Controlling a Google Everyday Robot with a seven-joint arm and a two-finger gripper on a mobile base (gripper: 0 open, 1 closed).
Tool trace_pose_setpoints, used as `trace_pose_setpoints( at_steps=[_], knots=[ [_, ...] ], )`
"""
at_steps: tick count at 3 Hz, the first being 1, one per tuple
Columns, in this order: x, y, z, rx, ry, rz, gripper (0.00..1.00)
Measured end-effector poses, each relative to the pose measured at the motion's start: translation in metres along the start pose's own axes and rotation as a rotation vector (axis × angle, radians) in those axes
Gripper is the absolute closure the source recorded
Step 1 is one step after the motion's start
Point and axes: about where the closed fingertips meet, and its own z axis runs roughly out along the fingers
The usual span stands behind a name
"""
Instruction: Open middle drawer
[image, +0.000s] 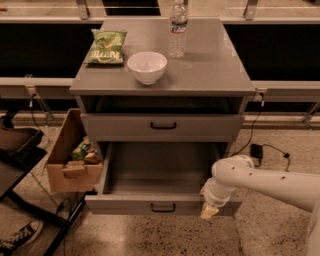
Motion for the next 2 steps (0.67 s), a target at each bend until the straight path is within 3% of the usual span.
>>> trace_pose_setpoints(
  at_steps=[1, 2],
  knots=[
    [0.0065, 0.0339, 0.0005, -0.01, 0.009, 0.037, 0.8],
    [0.0066, 0.0331, 0.0007, -0.01, 0.009, 0.037, 1.0]
  ],
)
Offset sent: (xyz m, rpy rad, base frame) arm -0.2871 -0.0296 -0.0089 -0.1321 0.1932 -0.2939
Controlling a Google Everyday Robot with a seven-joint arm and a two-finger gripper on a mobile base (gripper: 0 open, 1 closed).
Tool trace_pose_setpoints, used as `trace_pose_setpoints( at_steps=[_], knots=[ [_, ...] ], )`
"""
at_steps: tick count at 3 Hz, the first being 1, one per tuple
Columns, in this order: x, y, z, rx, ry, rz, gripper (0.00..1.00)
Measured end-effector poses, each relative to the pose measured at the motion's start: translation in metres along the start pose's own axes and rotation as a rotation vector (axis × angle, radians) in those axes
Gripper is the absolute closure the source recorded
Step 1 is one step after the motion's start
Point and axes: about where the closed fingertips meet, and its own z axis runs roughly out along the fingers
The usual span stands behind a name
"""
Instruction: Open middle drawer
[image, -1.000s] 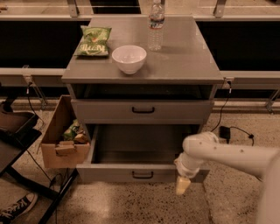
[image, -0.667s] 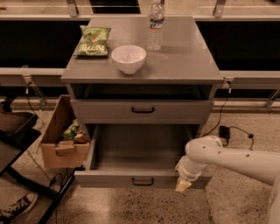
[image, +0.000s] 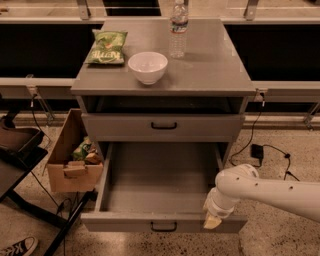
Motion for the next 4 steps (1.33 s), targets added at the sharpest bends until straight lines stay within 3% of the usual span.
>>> trace_pose_setpoints(
  at_steps=[1, 4],
  knots=[
    [0.01, 0.029, 0.001, -0.01, 0.012, 0.043, 1.0],
    [0.011, 0.041, 0.001, -0.009, 0.017, 0.069, 1.0]
  ],
)
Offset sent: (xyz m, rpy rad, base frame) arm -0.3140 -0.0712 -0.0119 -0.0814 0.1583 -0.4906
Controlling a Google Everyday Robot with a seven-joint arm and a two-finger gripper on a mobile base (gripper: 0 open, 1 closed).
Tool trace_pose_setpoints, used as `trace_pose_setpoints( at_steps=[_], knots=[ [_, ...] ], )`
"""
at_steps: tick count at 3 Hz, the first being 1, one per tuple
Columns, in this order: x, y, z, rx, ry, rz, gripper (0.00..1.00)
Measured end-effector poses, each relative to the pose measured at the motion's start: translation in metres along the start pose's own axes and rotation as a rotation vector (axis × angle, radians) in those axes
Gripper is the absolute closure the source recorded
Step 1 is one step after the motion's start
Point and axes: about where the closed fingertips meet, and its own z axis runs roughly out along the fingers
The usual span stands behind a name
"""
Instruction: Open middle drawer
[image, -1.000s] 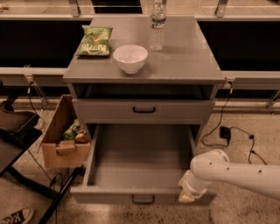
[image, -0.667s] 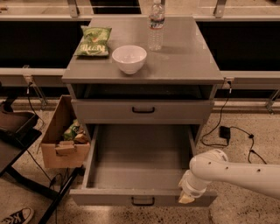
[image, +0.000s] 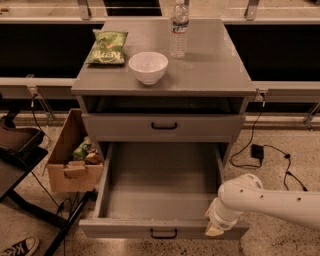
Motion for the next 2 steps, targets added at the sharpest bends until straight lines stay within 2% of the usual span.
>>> trace_pose_setpoints(
  at_steps=[2],
  knots=[
    [0.0041, 0.0166, -0.0011, 0.008, 0.014, 0.04, 1.0]
  ],
)
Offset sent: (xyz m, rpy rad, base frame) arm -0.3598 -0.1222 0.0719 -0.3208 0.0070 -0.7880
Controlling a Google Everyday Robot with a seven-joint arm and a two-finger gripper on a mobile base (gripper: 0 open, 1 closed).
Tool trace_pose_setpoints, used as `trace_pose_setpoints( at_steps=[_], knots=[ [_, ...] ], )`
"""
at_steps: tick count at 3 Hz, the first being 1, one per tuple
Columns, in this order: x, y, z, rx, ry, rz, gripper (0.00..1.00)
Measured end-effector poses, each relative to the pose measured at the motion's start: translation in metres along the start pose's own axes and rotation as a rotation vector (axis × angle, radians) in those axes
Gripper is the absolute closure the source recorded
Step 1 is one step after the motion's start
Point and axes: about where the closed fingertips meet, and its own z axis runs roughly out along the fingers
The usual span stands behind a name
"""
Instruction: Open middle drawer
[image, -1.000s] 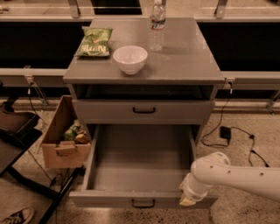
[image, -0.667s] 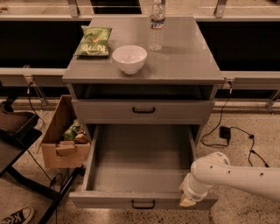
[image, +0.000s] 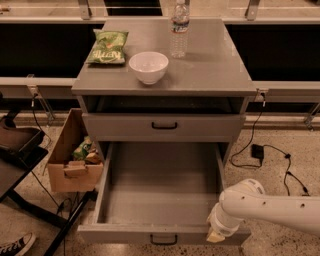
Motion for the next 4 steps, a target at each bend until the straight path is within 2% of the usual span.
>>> trace_pose_setpoints(
  at_steps=[2, 3, 4],
  knots=[
    [0.0037, 0.0071, -0.0033, 0.03, 0.005, 0.021, 1.0],
    [0.0079, 0.0134, -0.0046, 0.04, 0.013, 0.035, 0.81],
    [0.0079, 0.0134, -0.0046, 0.04, 0.013, 0.035, 0.57]
  ],
)
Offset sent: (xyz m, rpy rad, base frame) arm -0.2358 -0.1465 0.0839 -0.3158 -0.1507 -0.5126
